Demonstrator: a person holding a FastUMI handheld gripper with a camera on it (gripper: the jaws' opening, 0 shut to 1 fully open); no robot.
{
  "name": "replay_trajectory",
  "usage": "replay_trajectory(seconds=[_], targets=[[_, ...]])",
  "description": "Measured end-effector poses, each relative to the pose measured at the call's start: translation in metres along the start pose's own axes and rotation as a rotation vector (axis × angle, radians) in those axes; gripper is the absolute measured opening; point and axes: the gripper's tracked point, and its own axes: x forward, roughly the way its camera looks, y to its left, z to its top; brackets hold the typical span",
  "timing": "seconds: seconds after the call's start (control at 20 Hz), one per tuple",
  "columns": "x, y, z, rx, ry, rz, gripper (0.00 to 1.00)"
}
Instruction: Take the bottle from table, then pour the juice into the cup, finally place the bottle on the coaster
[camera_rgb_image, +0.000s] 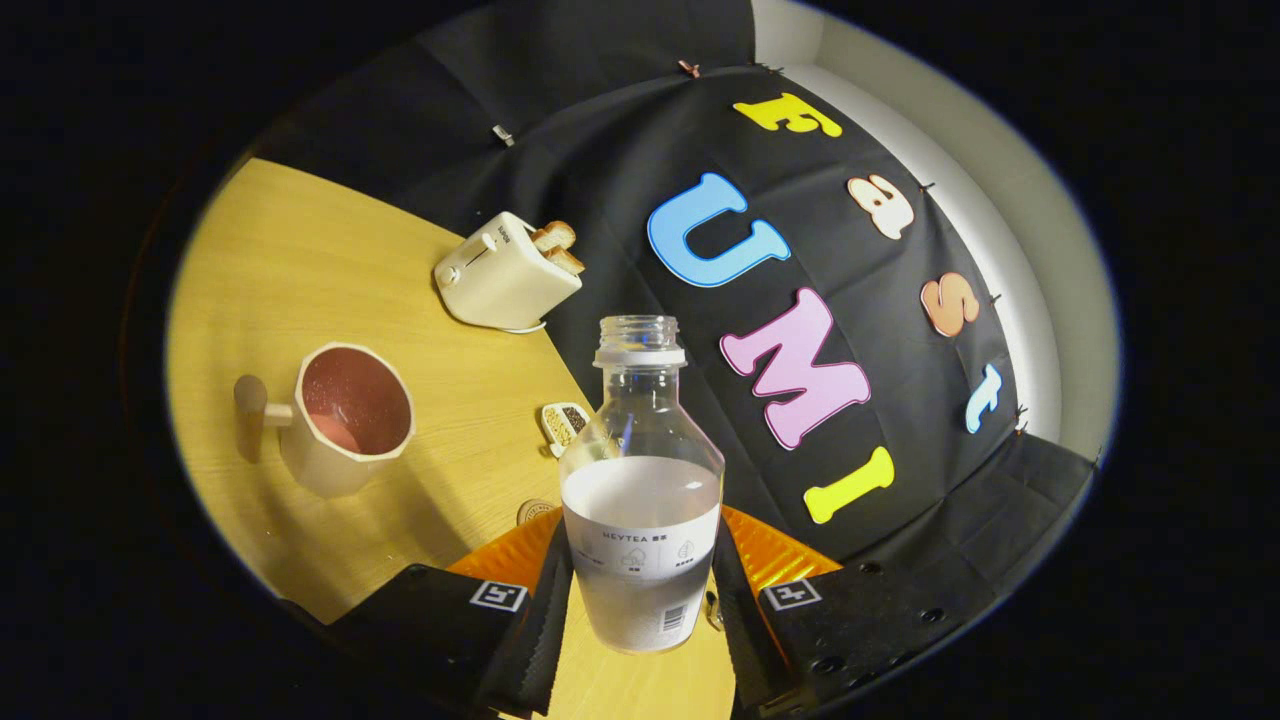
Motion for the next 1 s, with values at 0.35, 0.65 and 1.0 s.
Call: replay_trajectory(seconds=[0.35,0.65,1.0], targets=[[0.003,0.019,-0.011,-0.179,0.019,0.010,0.70],[0.004,0.037,-0.006,-0.318,-0.005,0.036,0.70],[0.003,0.057,-0.005,-0.441,-0.013,0.072,0.70]])
